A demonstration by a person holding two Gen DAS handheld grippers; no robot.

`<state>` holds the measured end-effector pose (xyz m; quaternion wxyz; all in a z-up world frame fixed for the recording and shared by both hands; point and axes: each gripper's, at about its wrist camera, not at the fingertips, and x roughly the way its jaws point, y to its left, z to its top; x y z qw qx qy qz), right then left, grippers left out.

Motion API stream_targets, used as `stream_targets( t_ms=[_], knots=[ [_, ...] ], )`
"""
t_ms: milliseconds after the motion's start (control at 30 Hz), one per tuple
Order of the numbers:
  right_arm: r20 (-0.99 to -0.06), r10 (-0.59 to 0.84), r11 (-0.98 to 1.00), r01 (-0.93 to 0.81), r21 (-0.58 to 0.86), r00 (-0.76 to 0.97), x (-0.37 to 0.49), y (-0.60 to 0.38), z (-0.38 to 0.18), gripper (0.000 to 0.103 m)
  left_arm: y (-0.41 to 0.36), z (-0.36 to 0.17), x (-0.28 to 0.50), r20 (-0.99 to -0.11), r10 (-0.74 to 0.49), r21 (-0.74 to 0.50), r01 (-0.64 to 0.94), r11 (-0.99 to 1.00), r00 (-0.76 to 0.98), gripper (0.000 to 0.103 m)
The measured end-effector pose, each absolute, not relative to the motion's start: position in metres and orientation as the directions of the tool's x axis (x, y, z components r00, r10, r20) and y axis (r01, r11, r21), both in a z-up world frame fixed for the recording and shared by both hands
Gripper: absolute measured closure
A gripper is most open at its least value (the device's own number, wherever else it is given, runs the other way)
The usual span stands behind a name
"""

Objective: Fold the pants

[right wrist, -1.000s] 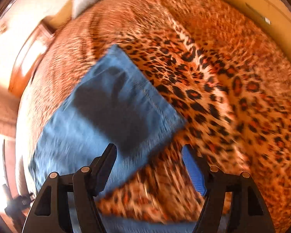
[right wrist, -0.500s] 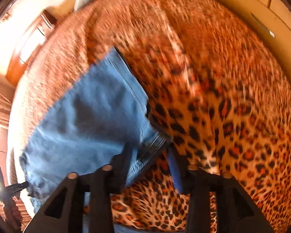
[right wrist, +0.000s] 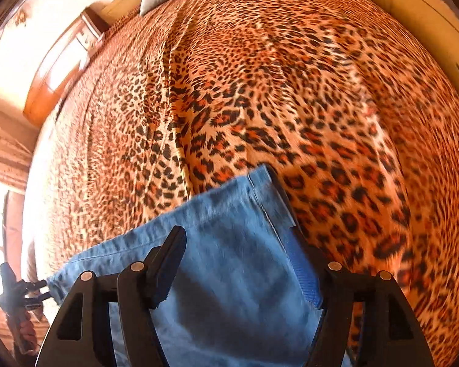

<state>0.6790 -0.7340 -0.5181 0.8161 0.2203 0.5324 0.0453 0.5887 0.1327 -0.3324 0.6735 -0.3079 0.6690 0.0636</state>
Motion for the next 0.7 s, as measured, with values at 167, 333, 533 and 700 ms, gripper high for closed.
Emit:
stream_targets(
  t_ms=[167,333,533,700],
  knots=[
    [-0.876,0.299,0.925,0.109,0.363,0.379,0.718,-0.718,-0.537,0.02,0.122,-0.348,0.604,-0.943,-0.324,-0.32,-0.494,0.809,0.08,0.038],
    [-0.913,0.207,0.97,0.045,0.237,0.351,0.743,-0.695,-0.54,0.02,0.101,-0.365,0.636,-0.955,-0.296,-0.277,-0.436,0.857,0.023,0.037],
    [-0.886,0.234,0.948,0.109,0.3,0.4,0.755,-0.707,-0.537,0.02,0.111,-0.349,0.643,-0.954,-0.296,-0.291,-0.412,0.864,0.054,0.036],
    [-0.894,0.251,0.952,0.074,0.298,0.37,0.755,-0.703,-0.559,0.004,0.107,-0.373,0.65,-0.949,-0.314,-0.29,-0.42,0.86,0.014,0.023]
  ],
)
